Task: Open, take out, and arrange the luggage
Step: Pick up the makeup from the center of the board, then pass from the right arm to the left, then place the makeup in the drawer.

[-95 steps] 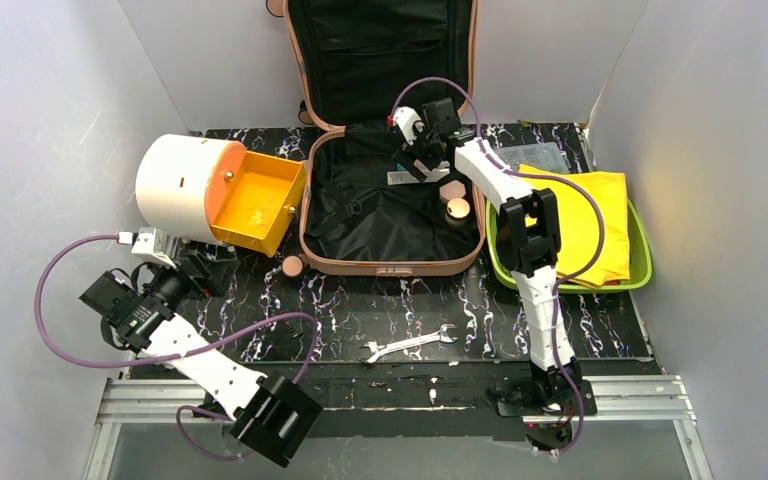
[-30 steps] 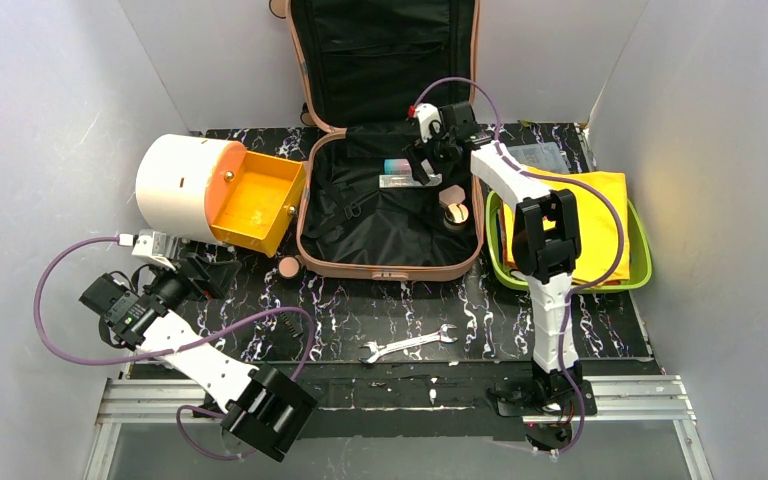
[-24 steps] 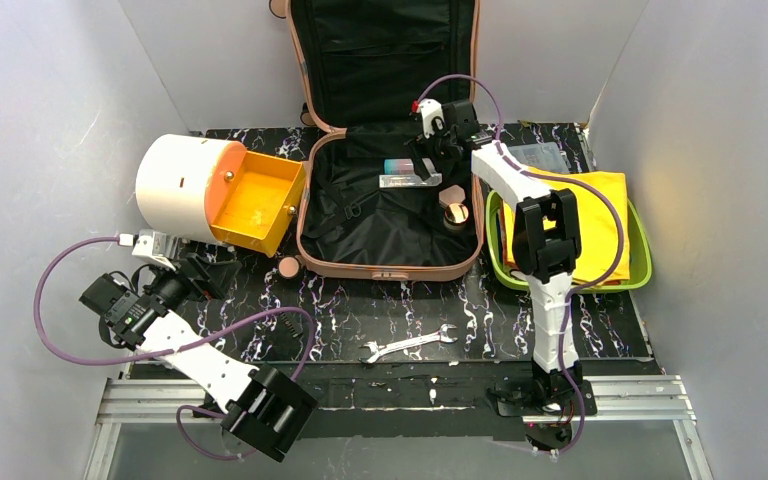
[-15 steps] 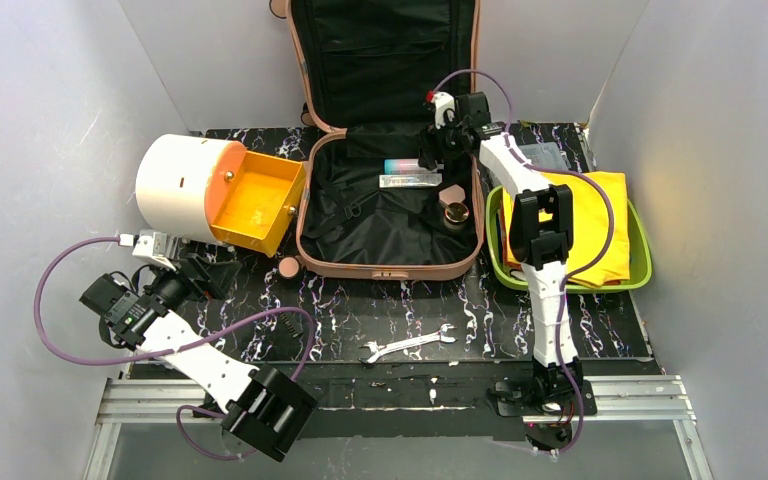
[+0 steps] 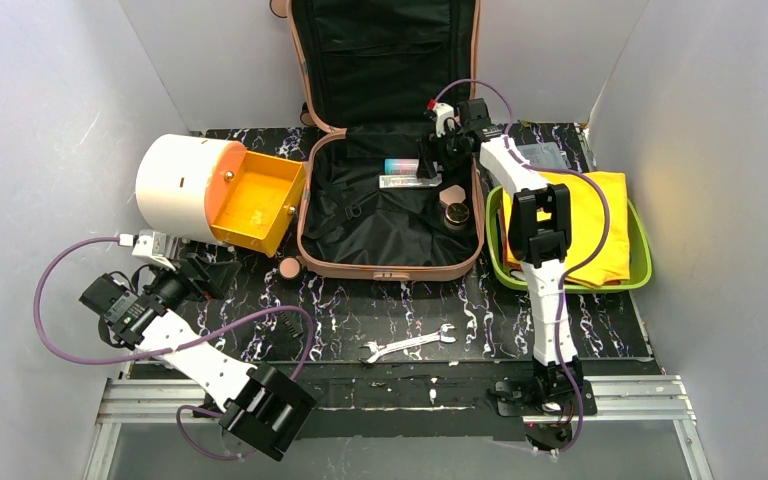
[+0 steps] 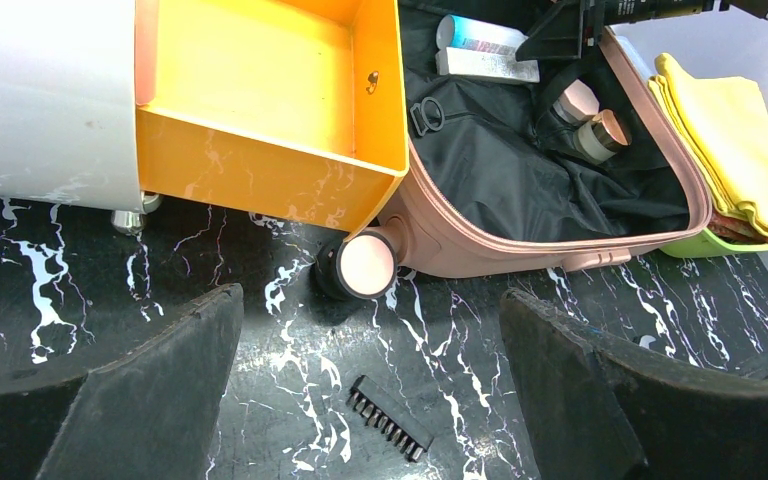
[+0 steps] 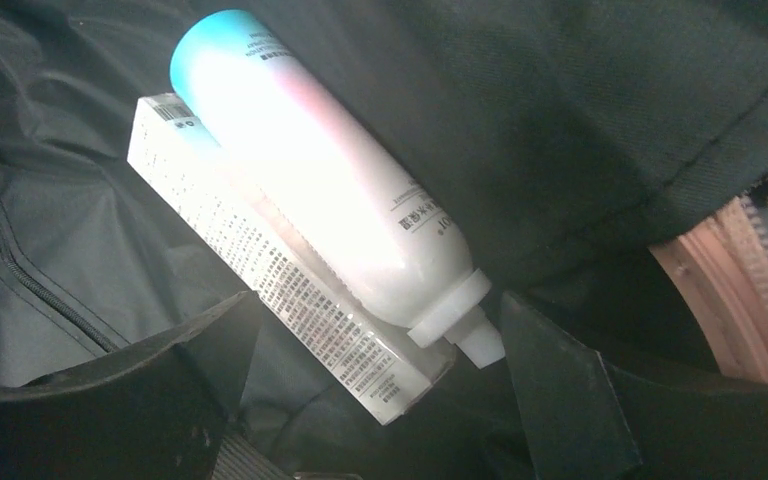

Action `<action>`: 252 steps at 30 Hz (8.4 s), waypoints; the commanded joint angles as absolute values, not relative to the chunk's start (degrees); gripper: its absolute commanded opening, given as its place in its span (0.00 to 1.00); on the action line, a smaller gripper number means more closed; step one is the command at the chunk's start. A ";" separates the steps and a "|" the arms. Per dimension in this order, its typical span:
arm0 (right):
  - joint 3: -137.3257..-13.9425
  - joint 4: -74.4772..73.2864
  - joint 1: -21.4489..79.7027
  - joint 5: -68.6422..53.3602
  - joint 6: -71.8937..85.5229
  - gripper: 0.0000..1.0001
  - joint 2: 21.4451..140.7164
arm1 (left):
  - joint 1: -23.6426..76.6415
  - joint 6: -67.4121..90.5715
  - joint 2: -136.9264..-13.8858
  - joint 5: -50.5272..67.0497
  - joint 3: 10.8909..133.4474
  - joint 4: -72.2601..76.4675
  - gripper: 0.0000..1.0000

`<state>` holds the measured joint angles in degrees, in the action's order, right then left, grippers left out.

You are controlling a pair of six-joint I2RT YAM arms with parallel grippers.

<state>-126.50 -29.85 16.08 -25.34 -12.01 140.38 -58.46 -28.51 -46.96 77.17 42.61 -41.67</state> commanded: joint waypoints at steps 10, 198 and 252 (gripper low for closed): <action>-127.14 -27.97 18.63 -27.62 -9.36 0.98 143.57 | -58.93 -29.36 -47.20 78.93 43.17 -42.93 0.99; -68.47 -13.47 32.70 -56.87 -24.58 0.34 80.28 | 25.04 -29.43 -87.80 62.98 88.68 -47.64 0.77; -61.94 -12.34 16.07 -49.35 -20.42 0.98 76.76 | -8.58 -19.58 -63.33 20.76 65.71 -16.51 0.00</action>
<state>-62.72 -15.66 17.19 -47.37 -21.76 77.03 -8.19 -18.26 -63.68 24.29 64.82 -23.11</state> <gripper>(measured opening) 0.983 0.457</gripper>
